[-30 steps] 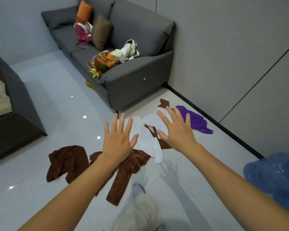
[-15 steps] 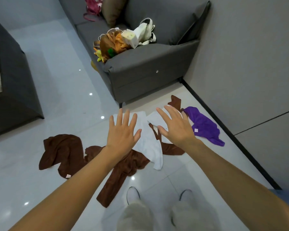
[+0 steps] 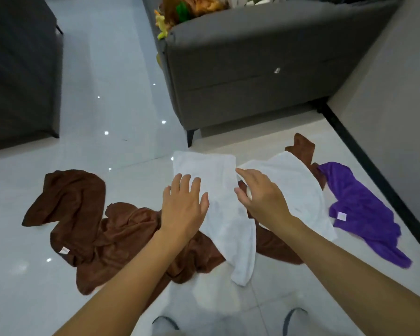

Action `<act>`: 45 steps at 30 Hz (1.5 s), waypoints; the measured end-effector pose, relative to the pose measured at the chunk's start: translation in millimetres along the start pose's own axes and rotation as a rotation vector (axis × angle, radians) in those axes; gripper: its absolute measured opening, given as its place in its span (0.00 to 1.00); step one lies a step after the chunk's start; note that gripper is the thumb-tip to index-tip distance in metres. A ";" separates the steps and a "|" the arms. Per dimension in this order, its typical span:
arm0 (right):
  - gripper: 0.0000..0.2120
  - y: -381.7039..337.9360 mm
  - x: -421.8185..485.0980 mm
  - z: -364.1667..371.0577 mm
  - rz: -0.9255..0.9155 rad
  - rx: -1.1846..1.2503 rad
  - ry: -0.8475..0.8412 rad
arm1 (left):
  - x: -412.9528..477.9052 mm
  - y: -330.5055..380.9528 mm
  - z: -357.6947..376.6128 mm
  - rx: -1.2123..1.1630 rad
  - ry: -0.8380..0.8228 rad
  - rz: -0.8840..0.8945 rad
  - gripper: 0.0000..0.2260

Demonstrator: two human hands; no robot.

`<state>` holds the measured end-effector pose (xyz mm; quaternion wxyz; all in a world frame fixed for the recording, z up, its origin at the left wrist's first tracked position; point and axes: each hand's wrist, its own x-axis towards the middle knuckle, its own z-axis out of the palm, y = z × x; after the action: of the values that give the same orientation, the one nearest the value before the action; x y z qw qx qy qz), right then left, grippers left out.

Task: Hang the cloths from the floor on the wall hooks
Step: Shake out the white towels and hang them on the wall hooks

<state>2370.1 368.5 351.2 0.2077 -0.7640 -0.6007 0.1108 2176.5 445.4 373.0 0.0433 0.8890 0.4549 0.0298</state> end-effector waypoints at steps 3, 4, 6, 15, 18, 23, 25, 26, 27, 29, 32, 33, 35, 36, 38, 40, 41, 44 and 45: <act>0.22 50.9 9.6 88.5 0.065 0.049 -0.082 | 10.5 -20.3 106.0 0.000 0.057 -0.005 0.19; 0.22 63.5 12.5 109.9 0.083 0.053 -0.110 | 13.9 -25.2 133.1 0.005 0.042 -0.007 0.19; 0.22 91.0 17.1 158.9 0.105 0.047 -0.147 | 18.5 -37.4 195.6 0.030 0.005 -0.022 0.19; 0.21 176.9 65.5 289.3 0.008 -0.089 -0.206 | 66.3 -65.1 347.0 0.115 -0.043 -0.013 0.07; 0.20 195.5 64.7 306.4 0.029 -0.164 -0.201 | 69.1 -71.6 367.9 0.169 -0.074 -0.042 0.06; 0.21 218.9 47.1 315.0 0.110 -0.295 -0.291 | 58.7 -79.4 387.3 0.161 -0.237 -0.167 0.13; 0.21 224.9 47.4 319.6 0.133 -0.283 -0.324 | 56.1 -83.1 394.3 0.128 -0.295 -0.231 0.14; 0.22 226.9 48.5 322.5 0.135 -0.269 -0.340 | 55.3 -84.7 397.5 0.112 -0.327 -0.261 0.15; 0.22 228.3 49.8 326.3 0.133 -0.260 -0.354 | 54.9 -86.5 399.9 0.102 -0.357 -0.292 0.16; 0.24 230.1 53.1 333.6 0.125 -0.268 -0.386 | 55.9 -88.2 404.4 0.061 -0.416 -0.358 0.18; 0.25 228.7 60.9 343.7 0.125 -0.267 -0.441 | 59.1 -90.6 409.7 -0.044 -0.474 -0.438 0.22; 0.26 227.6 63.2 346.4 0.139 -0.264 -0.450 | 59.9 -90.9 409.8 -0.075 -0.487 -0.456 0.23; 0.27 225.2 64.6 350.8 0.191 -0.255 -0.448 | 59.8 -92.6 411.2 -0.142 -0.505 -0.483 0.25; 0.27 224.5 63.4 352.6 0.223 -0.251 -0.439 | 59.1 -93.6 412.5 -0.173 -0.514 -0.497 0.26; 0.28 225.2 59.6 355.2 0.291 -0.233 -0.423 | 57.7 -97.5 417.8 -0.219 -0.534 -0.523 0.29; 0.29 228.3 57.9 357.4 0.358 -0.178 -0.432 | 59.0 -100.9 424.0 -0.289 -0.556 -0.537 0.31; 0.30 230.4 58.2 358.2 0.376 -0.143 -0.443 | 60.5 -101.4 425.7 -0.336 -0.572 -0.541 0.31; 0.29 232.7 62.0 358.5 0.369 -0.067 -0.442 | 65.8 -99.2 426.7 -0.464 -0.589 -0.560 0.32; 0.29 231.9 63.2 357.7 0.362 -0.047 -0.429 | 66.7 -98.2 426.1 -0.495 -0.583 -0.577 0.32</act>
<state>2438.5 450.8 -66.2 0.0350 -0.8226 -0.4870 0.2913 2175.7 535.5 -60.0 0.3862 0.6608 0.6311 -0.1265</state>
